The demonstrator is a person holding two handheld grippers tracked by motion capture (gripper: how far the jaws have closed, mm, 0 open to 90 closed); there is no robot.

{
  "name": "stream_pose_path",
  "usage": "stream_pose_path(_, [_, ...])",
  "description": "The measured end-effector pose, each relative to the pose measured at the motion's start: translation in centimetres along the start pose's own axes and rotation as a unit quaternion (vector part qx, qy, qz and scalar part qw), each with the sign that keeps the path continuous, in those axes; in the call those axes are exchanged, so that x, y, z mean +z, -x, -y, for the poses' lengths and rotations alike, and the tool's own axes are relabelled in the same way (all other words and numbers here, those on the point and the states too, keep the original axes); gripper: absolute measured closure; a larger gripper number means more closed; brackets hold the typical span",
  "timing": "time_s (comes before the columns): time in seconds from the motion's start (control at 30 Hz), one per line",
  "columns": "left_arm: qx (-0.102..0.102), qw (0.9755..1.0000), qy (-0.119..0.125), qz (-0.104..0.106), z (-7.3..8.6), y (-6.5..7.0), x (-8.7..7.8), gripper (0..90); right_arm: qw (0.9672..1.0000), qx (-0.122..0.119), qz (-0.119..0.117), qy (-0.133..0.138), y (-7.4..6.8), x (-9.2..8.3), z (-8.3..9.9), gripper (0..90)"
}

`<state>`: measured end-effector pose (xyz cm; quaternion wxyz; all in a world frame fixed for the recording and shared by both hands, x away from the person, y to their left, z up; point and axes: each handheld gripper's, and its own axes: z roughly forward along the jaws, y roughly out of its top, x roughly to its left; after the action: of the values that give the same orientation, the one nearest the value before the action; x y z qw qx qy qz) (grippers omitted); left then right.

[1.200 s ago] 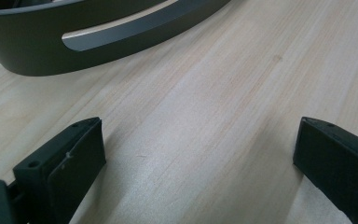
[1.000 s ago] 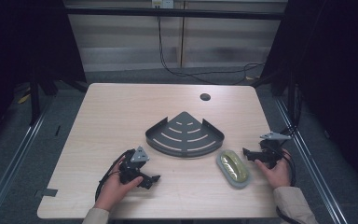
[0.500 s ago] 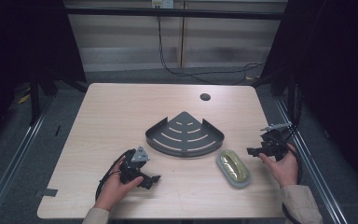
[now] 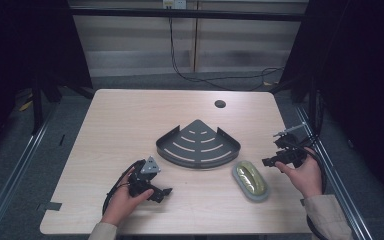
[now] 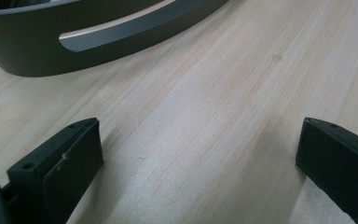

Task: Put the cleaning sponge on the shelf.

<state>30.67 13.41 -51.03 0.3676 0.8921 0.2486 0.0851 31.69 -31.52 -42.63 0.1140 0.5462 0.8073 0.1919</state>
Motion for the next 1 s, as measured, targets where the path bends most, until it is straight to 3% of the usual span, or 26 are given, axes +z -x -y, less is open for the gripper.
stream_pose_path(0.7, [0.000, 1.0000, 0.000, 0.000, 0.0, 0.0, 0.0, 0.0, 0.9990, -0.033, -0.005, -0.031, -1.4, -1.8, -1.7, 34.2])
stream_pose_path(1.0, [0.000, 1.0000, 0.000, 0.000, 0.0, 0.0, 0.0, 0.0, 0.9976, -0.051, -0.017, -0.043, -2.9, -1.9, -2.3, 34.2])
